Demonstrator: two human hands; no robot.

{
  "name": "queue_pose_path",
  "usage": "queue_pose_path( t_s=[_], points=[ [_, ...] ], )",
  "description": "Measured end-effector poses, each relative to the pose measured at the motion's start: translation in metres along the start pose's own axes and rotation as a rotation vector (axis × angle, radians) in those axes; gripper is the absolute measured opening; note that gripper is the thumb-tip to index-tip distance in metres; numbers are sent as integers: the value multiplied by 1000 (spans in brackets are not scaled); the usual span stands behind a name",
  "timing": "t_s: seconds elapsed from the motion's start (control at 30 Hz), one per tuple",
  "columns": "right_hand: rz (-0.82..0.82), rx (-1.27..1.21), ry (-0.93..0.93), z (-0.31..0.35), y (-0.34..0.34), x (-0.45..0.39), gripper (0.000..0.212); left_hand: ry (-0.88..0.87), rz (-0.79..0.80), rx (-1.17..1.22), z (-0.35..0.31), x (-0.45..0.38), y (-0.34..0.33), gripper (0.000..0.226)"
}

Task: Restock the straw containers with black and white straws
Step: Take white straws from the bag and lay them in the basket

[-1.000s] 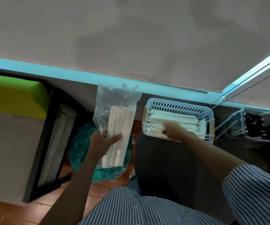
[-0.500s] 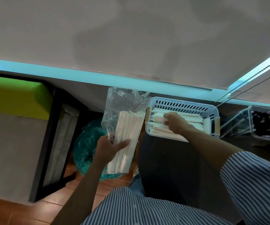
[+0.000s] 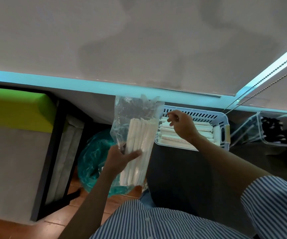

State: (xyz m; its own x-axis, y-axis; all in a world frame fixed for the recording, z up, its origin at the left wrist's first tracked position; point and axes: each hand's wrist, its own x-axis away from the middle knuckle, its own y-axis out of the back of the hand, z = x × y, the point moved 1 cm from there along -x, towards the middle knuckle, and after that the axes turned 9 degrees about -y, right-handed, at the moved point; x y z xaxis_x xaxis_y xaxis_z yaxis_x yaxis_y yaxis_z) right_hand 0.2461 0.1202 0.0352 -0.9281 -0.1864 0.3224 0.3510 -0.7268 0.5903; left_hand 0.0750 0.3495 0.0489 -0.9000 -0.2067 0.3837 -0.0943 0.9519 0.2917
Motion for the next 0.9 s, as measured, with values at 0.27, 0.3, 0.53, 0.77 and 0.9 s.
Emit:
queue_pose_path(
  t_s=[0.27, 0.3, 0.53, 0.77, 0.9],
  points=[
    [480, -393, -140, 35, 20, 65, 34, -73, 33, 162, -48, -7, -29, 41],
    [442, -357, -117, 37, 22, 71, 32, -89, 43, 179, -55, -6, -33, 41],
    [91, -343, -89, 38, 42, 96, 20, -169, 111, 179, -85, 12, -61, 52],
    [179, -269, -54, 37, 76, 115, 23, -210, -21, 133, -92, 34, -70, 51],
    [-43, -256, 60, 60, 111, 117, 29, -222, -23, 131, -91, 47, -67, 45]
  ],
)
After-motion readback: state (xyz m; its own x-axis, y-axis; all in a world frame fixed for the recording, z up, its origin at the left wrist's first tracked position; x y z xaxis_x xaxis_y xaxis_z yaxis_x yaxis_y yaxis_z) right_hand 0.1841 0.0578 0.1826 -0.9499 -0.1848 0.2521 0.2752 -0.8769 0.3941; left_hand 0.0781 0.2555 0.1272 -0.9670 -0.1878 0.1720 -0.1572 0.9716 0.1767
